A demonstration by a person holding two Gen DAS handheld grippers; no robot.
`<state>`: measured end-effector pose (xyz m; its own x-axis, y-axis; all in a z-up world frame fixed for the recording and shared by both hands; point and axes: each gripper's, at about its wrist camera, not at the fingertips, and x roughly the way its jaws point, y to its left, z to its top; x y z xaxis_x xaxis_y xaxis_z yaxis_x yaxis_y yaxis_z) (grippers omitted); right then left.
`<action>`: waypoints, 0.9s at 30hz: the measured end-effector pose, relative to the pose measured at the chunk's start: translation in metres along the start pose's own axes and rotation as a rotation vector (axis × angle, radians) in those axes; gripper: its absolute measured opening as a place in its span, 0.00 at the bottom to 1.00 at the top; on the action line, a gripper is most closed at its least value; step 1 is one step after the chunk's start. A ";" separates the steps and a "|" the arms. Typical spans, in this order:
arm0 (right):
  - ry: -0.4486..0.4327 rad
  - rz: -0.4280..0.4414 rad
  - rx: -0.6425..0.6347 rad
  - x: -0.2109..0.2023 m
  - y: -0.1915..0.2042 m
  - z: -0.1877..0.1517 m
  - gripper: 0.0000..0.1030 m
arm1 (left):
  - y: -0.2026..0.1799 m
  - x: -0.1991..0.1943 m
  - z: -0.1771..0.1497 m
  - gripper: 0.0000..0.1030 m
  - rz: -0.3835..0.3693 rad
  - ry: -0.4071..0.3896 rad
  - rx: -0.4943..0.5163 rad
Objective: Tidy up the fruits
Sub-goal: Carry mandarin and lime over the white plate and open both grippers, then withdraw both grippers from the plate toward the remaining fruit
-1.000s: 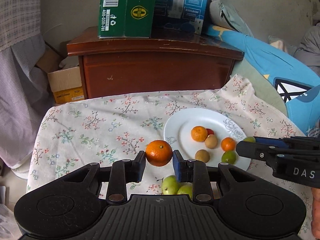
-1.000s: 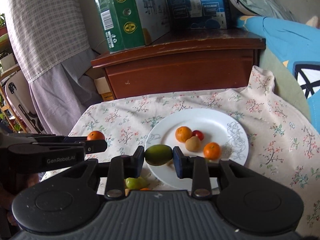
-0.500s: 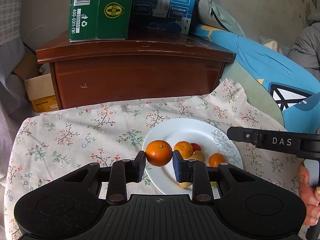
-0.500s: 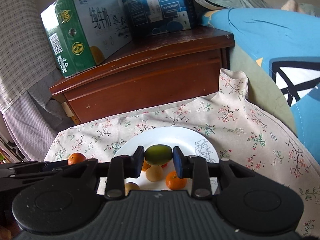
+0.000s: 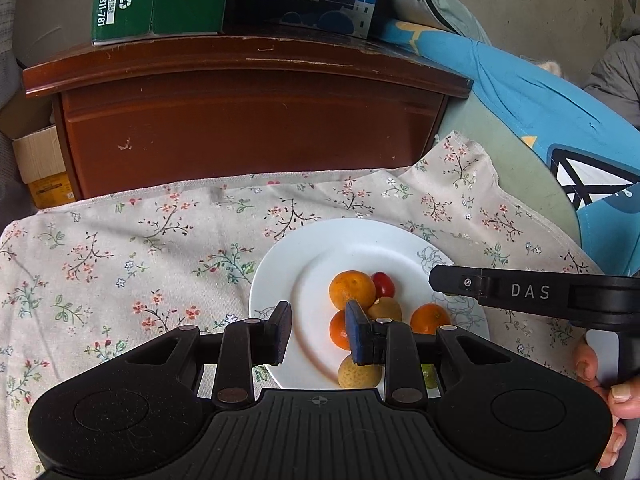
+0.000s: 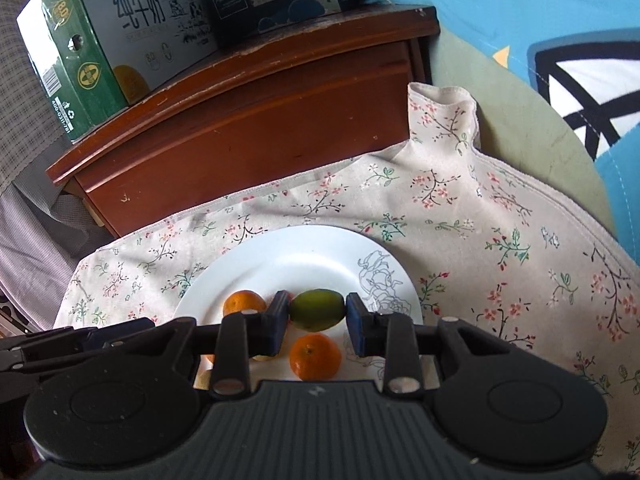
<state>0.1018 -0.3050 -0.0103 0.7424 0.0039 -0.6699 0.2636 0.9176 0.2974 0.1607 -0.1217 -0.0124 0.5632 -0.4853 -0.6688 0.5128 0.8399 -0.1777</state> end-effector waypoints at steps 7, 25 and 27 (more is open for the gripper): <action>-0.002 0.013 0.074 0.003 -0.008 0.005 0.39 | 0.001 -0.005 0.003 0.29 0.017 -0.007 -0.013; -0.004 0.059 -0.025 -0.050 0.026 -0.012 0.68 | 0.038 -0.084 0.003 0.71 0.177 0.039 -0.057; 0.000 0.065 -0.046 -0.056 0.032 -0.018 0.71 | 0.044 -0.090 -0.004 0.71 0.200 0.054 -0.068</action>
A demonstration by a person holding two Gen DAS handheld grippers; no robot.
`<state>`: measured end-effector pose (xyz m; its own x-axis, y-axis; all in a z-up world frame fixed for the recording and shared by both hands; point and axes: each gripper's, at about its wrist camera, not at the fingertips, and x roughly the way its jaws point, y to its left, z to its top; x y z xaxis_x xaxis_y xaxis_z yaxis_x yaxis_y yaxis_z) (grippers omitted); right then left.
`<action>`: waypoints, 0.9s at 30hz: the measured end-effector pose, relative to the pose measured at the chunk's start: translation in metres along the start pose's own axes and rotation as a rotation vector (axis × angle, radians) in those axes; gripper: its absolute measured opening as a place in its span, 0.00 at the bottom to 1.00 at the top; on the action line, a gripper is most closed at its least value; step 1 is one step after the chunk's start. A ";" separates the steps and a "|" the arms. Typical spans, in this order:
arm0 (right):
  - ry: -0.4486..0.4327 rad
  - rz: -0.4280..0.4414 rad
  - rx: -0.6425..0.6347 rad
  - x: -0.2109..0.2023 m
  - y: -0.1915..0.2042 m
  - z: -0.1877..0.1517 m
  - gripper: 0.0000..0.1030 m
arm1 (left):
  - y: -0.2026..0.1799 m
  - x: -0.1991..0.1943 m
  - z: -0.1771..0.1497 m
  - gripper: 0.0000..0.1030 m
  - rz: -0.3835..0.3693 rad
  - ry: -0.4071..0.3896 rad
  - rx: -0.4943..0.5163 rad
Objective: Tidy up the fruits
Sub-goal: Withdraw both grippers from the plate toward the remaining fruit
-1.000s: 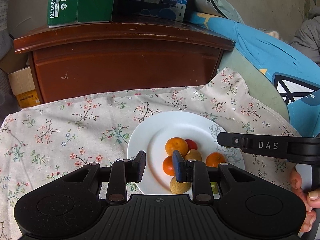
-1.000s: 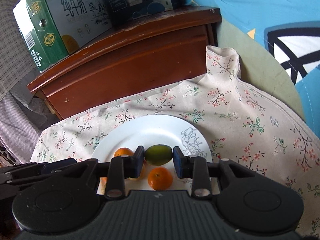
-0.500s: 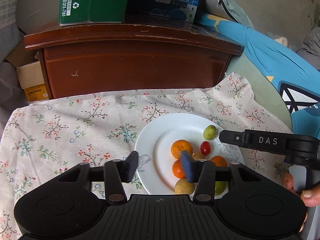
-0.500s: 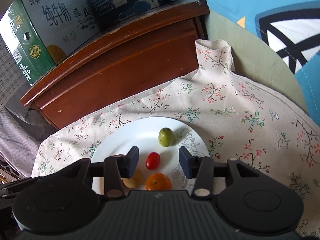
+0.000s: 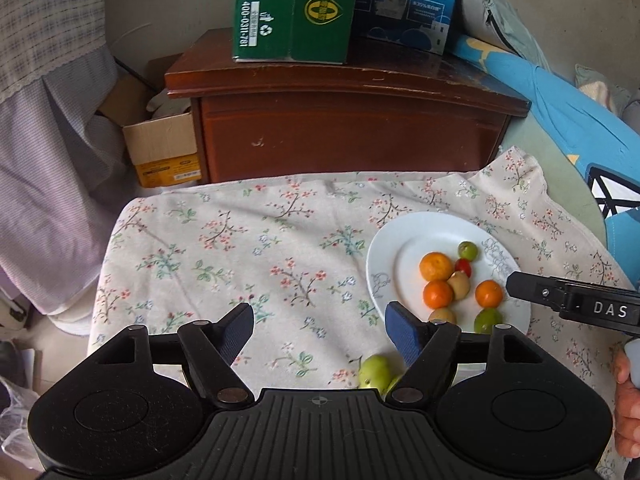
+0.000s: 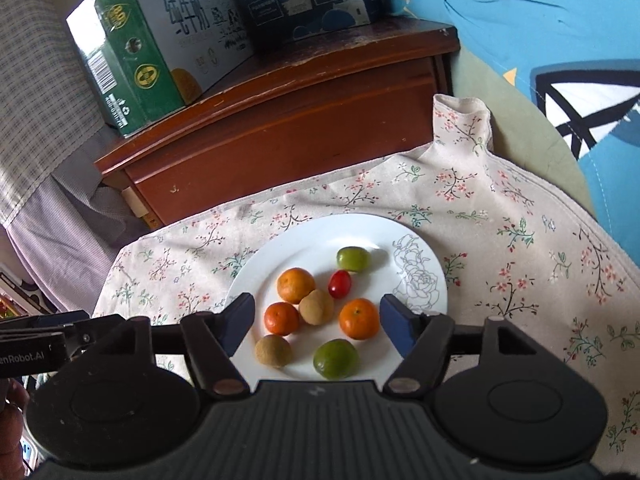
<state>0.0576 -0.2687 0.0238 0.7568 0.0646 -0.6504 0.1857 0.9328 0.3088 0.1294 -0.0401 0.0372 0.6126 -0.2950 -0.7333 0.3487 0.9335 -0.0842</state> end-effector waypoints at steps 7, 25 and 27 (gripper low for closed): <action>0.025 0.027 -0.079 -0.019 0.022 -0.026 0.74 | 0.016 -0.017 -0.026 0.71 -0.028 0.020 -0.057; 0.141 0.051 -0.116 -0.012 0.033 -0.063 0.73 | -0.016 -0.013 -0.077 0.77 -0.090 0.110 0.086; 0.147 0.060 -0.122 -0.008 0.034 -0.065 0.72 | -0.019 -0.009 -0.080 0.77 -0.088 0.123 0.098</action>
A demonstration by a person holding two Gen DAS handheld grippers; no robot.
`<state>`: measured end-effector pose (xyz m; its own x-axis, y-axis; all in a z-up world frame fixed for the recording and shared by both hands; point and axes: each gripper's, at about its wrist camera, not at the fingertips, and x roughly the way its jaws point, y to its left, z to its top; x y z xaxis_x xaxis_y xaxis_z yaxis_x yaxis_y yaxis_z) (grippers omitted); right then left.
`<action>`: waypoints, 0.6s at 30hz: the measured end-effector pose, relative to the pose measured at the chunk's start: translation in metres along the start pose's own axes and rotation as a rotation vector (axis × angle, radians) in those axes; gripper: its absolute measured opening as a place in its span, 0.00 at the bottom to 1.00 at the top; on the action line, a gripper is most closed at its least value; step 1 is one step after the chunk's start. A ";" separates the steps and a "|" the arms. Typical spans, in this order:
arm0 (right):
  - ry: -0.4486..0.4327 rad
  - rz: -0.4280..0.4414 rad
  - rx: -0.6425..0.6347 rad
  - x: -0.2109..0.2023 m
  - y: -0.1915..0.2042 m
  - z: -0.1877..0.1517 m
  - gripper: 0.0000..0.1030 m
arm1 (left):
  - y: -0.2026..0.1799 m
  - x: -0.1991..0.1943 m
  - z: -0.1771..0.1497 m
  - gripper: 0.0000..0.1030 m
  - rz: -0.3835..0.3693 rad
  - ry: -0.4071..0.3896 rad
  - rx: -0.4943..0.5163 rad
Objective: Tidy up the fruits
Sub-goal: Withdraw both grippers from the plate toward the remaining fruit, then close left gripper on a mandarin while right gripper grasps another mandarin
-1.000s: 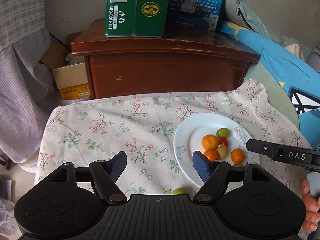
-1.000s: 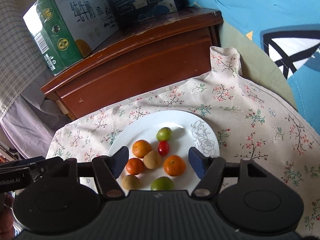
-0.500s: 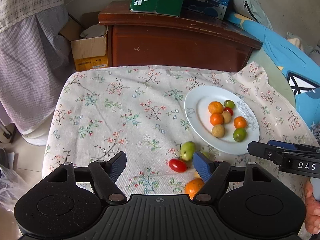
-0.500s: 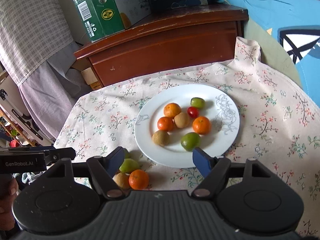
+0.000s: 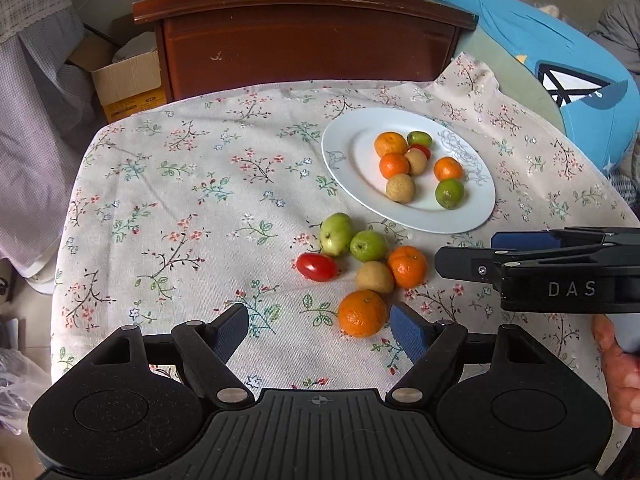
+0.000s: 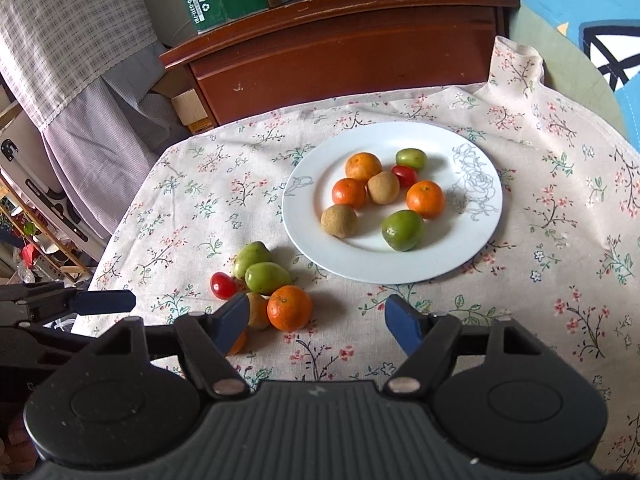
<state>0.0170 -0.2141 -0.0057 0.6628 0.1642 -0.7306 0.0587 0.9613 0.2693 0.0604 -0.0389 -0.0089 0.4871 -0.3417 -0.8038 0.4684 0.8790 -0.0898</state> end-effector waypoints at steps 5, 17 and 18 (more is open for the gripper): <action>0.012 0.038 -0.008 0.012 0.004 0.000 0.60 | -0.006 0.012 -0.006 0.77 0.010 0.033 0.042; 0.037 0.063 0.021 0.033 0.002 0.000 0.44 | -0.012 0.023 -0.009 0.76 0.004 0.018 0.064; 0.039 0.063 0.020 0.034 0.002 0.000 0.44 | -0.012 0.024 -0.009 0.76 -0.002 0.014 0.061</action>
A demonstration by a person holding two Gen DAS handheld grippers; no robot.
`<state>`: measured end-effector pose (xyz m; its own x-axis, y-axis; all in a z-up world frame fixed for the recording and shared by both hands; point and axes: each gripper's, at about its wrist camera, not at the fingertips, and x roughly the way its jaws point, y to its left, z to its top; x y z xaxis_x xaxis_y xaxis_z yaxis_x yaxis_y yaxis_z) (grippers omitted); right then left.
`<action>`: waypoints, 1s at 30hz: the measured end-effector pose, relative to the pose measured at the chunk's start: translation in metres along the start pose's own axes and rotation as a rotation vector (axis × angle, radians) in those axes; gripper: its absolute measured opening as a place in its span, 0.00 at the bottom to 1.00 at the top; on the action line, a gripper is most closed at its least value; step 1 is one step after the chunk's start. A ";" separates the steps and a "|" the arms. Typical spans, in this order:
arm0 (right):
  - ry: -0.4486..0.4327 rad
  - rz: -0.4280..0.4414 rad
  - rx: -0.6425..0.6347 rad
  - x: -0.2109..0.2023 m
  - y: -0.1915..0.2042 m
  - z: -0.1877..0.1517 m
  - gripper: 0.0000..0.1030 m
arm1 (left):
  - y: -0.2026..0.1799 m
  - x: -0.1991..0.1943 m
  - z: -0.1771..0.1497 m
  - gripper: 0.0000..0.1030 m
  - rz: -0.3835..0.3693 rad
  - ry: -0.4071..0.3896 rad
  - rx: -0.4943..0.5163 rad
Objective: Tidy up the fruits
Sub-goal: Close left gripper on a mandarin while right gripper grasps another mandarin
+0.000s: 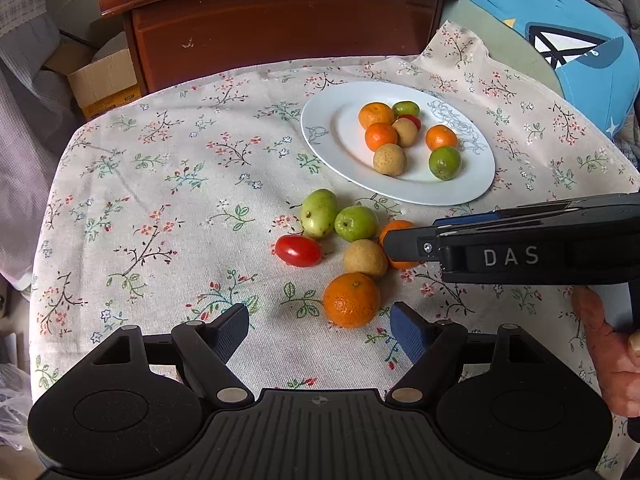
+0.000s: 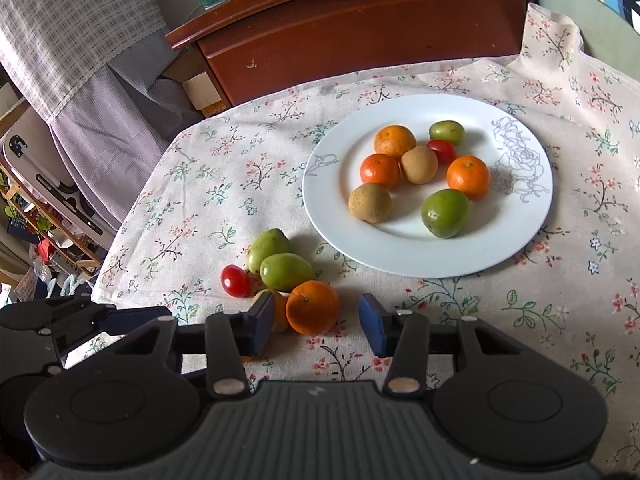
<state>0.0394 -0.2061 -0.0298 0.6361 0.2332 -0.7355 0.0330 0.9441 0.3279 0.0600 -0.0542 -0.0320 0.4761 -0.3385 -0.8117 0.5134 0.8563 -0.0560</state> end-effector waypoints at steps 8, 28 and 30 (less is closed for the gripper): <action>-0.001 0.011 0.022 0.005 -0.002 -0.002 0.36 | -0.007 0.009 0.000 0.74 -0.032 -0.038 0.012; 0.000 0.029 0.092 0.004 -0.008 0.000 0.30 | -0.008 0.010 0.000 0.29 -0.025 -0.059 0.023; -0.010 0.032 0.099 0.001 -0.008 0.002 0.30 | -0.008 0.007 0.000 0.29 -0.023 -0.062 0.019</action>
<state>0.0411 -0.2141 -0.0320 0.6453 0.2604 -0.7181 0.0879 0.9086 0.4084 0.0599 -0.0633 -0.0373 0.5071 -0.3815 -0.7728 0.5376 0.8409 -0.0623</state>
